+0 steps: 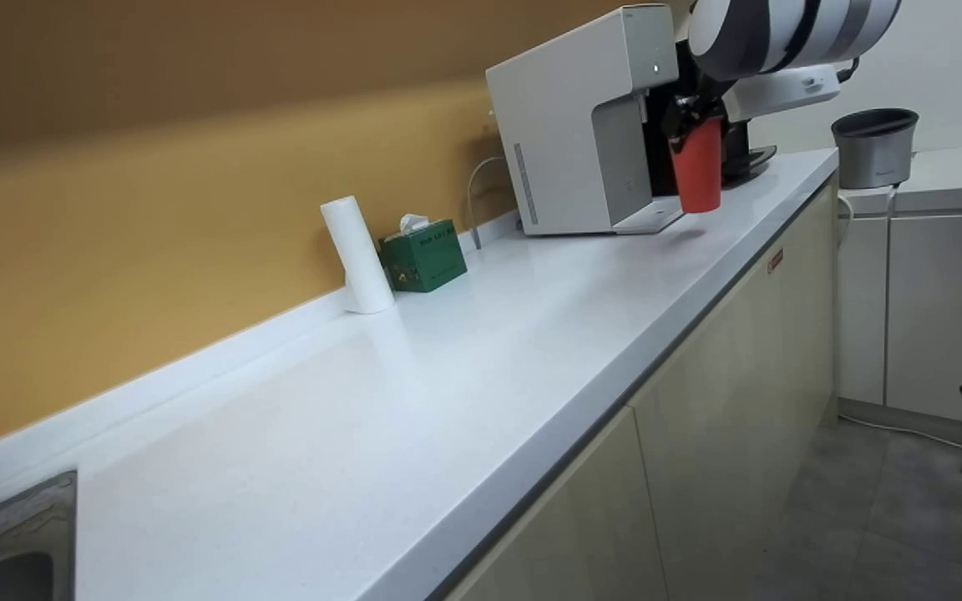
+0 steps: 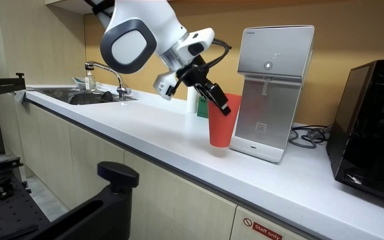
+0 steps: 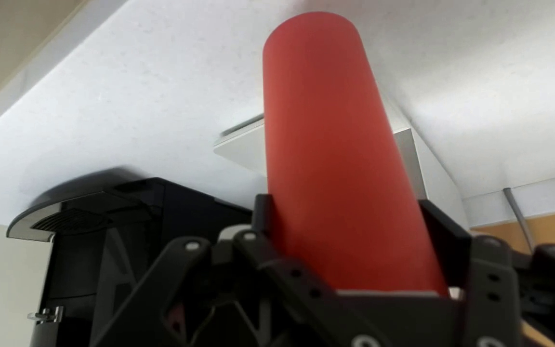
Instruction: Place the cup under the dispenser
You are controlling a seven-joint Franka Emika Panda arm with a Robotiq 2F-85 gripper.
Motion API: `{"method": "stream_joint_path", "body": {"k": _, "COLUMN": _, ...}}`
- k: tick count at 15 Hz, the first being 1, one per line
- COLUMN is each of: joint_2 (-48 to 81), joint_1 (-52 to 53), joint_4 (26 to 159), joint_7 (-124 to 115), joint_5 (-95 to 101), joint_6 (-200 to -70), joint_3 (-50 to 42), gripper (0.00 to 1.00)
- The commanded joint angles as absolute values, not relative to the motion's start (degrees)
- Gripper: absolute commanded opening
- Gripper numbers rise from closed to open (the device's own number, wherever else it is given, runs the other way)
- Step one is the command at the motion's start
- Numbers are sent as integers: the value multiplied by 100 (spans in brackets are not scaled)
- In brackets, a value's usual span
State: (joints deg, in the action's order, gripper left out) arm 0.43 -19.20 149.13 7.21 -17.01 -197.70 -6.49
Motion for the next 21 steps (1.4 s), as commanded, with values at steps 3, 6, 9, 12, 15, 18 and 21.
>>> {"method": "stream_joint_path", "body": {"k": 3, "joint_2": 586, "joint_1": -1891, "joint_4": 14134, "joint_7": 793, "joint_5": -1694, "joint_6": -19559, "joint_3": -653, "gripper": 48}}
{"method": "stream_joint_path", "body": {"k": 6, "joint_2": 788, "joint_1": -1903, "joint_4": 13778, "joint_7": 742, "joint_5": -1633, "joint_6": -19434, "joint_3": -631, "gripper": 48}}
{"method": "stream_joint_path", "body": {"k": 9, "joint_2": 740, "joint_1": -1596, "joint_4": 13931, "joint_7": 414, "joint_5": -1189, "joint_6": -19468, "joint_3": -1028, "gripper": 73}}
{"method": "stream_joint_path", "body": {"k": 12, "joint_2": 789, "joint_1": -1558, "joint_4": 13840, "joint_7": 409, "joint_5": -1153, "joint_6": -19428, "joint_3": -1078, "gripper": 73}}
{"method": "stream_joint_path", "body": {"k": 15, "joint_2": 845, "joint_1": -1823, "joint_4": 13686, "joint_7": 579, "joint_5": -1098, "joint_6": -19262, "joint_3": -808, "gripper": 48}}
{"method": "stream_joint_path", "body": {"k": 18, "joint_2": 891, "joint_1": -1969, "joint_4": 13599, "joint_7": 602, "joint_5": -912, "joint_6": -19111, "joint_3": -698, "gripper": 48}}
{"method": "stream_joint_path", "body": {"k": 21, "joint_2": 909, "joint_1": -2236, "joint_4": 13528, "joint_7": 555, "joint_5": -724, "joint_6": -19049, "joint_3": -409, "gripper": 48}}
